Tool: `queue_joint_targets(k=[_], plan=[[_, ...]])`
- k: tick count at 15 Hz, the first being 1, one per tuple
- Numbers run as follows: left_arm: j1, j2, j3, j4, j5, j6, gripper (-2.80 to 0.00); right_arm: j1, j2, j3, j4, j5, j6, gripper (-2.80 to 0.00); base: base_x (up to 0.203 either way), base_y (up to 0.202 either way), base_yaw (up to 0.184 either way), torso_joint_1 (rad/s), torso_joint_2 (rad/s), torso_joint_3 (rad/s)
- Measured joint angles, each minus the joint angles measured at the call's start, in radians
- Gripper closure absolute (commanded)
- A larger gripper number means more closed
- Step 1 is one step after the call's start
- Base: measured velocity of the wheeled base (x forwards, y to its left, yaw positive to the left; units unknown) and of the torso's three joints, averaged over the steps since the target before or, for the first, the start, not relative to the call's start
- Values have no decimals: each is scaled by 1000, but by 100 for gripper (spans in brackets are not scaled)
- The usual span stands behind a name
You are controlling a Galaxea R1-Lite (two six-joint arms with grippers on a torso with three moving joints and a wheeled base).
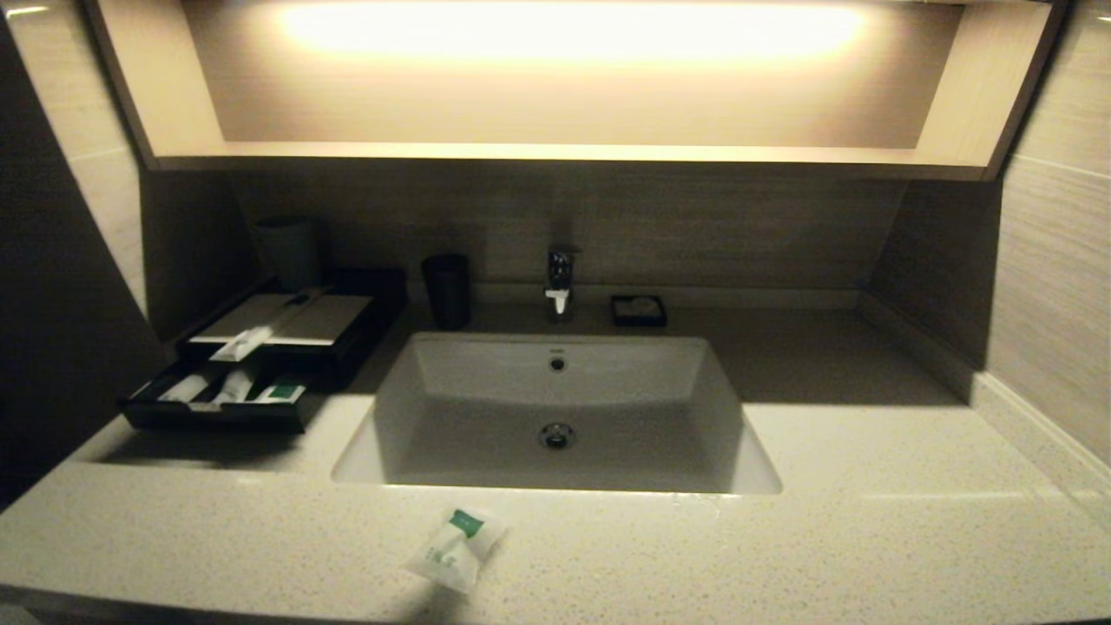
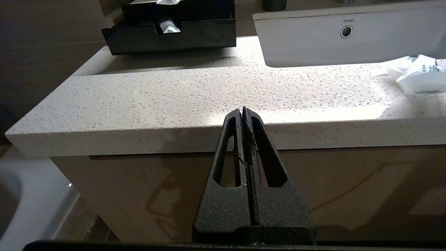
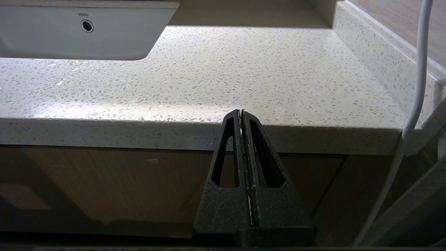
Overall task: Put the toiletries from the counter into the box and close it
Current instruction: Pick up the bathroom toiletry
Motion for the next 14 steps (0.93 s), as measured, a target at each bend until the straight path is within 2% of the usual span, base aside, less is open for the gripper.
queue_joint_targets(k=[6,11,14], plan=[[1,0,0,1,3,4,0,0,0,0,0,0,0,0,0,0,0,0,0,0],[1,0,-1,1,9,33,0,0,0,0,0,0,0,0,0,0,0,0,0,0],[0,0,-54,17,-5,39,0,0,0,0,0,0,0,0,0,0,0,0,0,0]])
